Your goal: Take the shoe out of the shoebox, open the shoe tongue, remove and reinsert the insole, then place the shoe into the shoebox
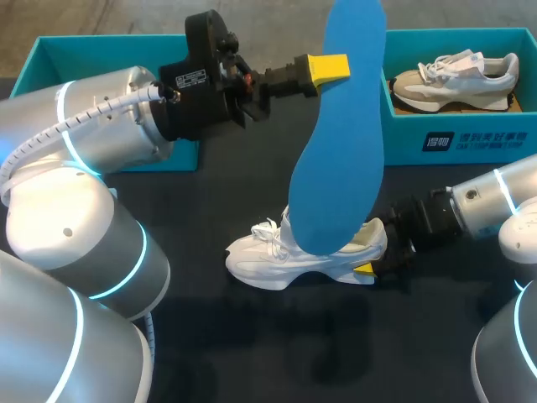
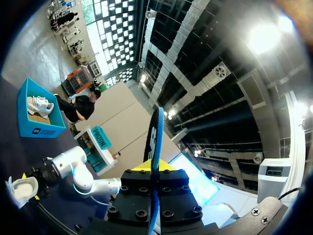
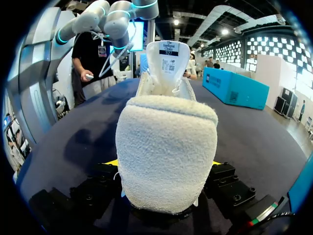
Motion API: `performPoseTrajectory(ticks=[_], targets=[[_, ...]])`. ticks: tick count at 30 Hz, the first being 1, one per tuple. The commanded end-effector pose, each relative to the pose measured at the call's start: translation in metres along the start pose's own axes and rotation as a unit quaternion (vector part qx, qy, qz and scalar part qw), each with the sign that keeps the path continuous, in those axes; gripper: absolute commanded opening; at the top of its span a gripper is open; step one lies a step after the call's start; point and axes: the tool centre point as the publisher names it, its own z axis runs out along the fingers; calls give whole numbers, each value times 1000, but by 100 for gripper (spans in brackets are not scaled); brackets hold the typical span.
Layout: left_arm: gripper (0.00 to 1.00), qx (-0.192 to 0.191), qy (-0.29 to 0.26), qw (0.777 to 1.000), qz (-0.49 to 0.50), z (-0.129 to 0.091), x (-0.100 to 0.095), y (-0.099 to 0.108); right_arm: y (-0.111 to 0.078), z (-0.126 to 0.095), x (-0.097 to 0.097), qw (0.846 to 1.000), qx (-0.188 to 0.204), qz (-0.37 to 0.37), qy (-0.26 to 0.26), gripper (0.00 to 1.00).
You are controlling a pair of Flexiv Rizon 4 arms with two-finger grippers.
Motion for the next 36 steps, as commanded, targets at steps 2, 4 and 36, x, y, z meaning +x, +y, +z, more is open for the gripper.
performPoseTrajectory(ticks=[2,4,36], targets=[[0,43,3,999,4,-8,7,10,-5,3,-1,1000,2,0,0,0],[0,47,6,999,6,-9,6,10,-5,3,-1,1000,2,0,0,0],[0,50,7,999,6,-10,6,10,-5,3,-1,1000,2,0,0,100]])
